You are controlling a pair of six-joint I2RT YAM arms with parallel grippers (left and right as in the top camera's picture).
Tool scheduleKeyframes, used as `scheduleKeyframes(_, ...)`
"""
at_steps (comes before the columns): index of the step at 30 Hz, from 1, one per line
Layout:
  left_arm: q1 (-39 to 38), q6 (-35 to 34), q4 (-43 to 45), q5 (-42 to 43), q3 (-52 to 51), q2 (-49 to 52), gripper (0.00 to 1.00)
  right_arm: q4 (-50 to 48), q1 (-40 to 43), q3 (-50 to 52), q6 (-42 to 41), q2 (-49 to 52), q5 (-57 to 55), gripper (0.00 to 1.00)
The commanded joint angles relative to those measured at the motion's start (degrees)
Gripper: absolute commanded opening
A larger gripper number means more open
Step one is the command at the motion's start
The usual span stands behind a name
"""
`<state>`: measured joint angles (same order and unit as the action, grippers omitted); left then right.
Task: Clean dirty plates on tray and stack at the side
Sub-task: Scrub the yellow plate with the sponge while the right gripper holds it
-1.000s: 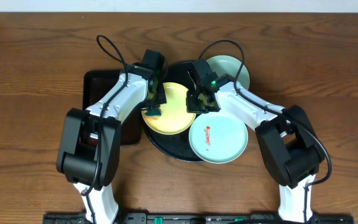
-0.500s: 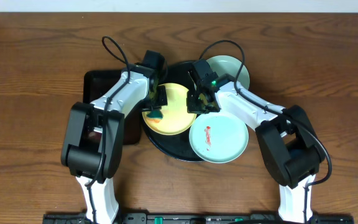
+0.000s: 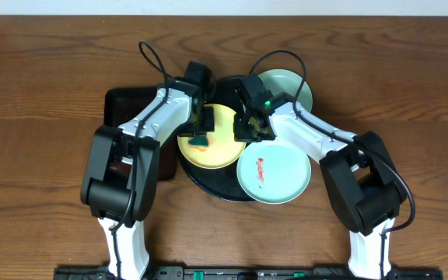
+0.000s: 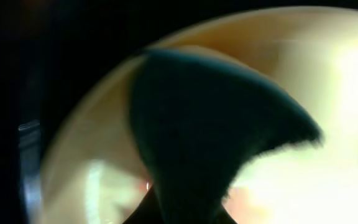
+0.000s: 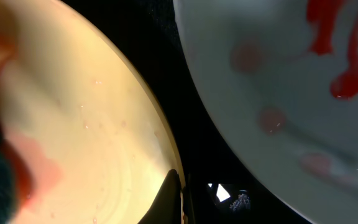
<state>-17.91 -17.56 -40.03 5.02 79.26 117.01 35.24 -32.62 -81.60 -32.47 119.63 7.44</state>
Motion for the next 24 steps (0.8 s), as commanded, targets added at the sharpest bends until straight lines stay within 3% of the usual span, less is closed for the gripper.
scheduleKeyframes(1,1.1,-9.0,-4.3,-14.4,-0.9,2.7,0.07,0.5,-0.7,0.9,-0.2,2.4,1.4,0.01)
scheduleKeyframes(3,1.0,-8.2,-7.1,-10.7,-0.9,2.7,0.07,0.5,-0.7,0.9,-0.2,2.4,1.4,0.01)
scheduleKeyframes(7,1.0,5.7,-11.4,10.4,-0.9,2.7,0.07,0.6,-0.8,0.9,-0.2,2.4,1.4,0.01)
scheduleKeyframes(10,1.1,9.7,-11.5,17.1,-0.9,2.7,0.07,1.0,-0.8,0.9,-0.2,2.4,1.4,0.01)
scheduleKeyframes(17,1.1,9.6,0.6,13.3,-0.9,2.7,0.07,1.2,-0.8,0.9,-0.2,2.4,1.4,0.01)
scheduleKeyframes(21,1.1,9.3,7.1,2.2,-0.9,2.7,0.07,1.3,-0.8,0.9,-0.2,2.4,1.4,0.01)
scheduleKeyframes(24,1.1,3.3,7.6,-9.8,-0.9,2.7,0.07,1.3,-0.8,0.9,-0.2,2.4,1.4,0.01)
